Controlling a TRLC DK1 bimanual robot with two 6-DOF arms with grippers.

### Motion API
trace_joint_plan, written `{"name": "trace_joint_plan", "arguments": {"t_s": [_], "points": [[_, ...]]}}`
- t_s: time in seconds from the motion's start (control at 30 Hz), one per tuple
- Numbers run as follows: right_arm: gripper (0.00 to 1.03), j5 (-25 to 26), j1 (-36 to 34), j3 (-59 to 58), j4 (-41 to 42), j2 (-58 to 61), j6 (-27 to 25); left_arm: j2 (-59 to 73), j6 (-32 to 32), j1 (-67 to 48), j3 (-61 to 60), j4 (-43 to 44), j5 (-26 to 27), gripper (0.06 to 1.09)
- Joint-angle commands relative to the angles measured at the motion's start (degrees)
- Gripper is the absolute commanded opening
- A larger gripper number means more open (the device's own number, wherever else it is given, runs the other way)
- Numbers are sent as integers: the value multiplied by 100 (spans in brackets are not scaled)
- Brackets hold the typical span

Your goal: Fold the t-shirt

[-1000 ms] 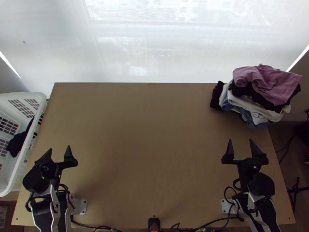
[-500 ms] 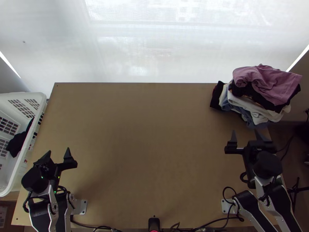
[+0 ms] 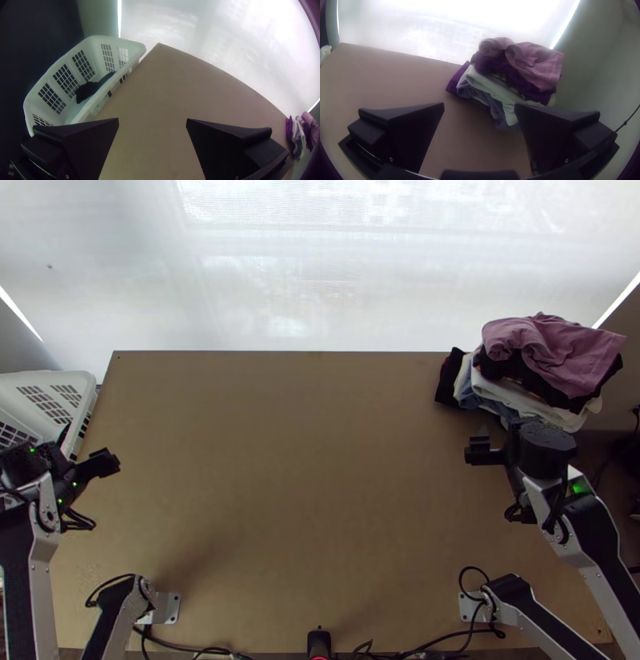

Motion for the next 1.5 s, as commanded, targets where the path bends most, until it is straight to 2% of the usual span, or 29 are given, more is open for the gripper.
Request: {"name": "trace_joint_plan", "arguments": {"t_s": [0.0,0.13,0.23,0.27,0.33,0.4,0.57,0.67,1.03,1.47], "points": [[98,-52,-154,763,-687,610,-460,1397,-1265,932,1188,260,-24,104],[98,-52,-171,878,-740,557,-715,2153,-764,1230,2093,49,-33,104],[98,-69,-206,922,-819,574,-741,2891,-122,1538,2612,75,-7,104],[98,-192,-285,1001,-854,601,-583,3225,-34,1626,2832,5,-15,104],[98,-808,-514,1352,-1197,689,-117,3832,168,1819,3113,14,-42,104],[98,-1352,-716,1783,-1575,838,76,4412,273,2030,3324,172,-42,104],[98,-1467,-725,2363,-2032,1075,67,5721,563,2461,3834,576,-59,104],[98,-1493,-725,2389,-2138,1128,67,6495,783,2593,4220,708,-323,104],[98,-1563,-786,2231,-2568,1190,-179,8710,827,2725,5477,1886,-929,104],[98,-1572,-1182,1748,-3008,1111,-284,10740,432,2505,6875,2334,-1176,104]]}}
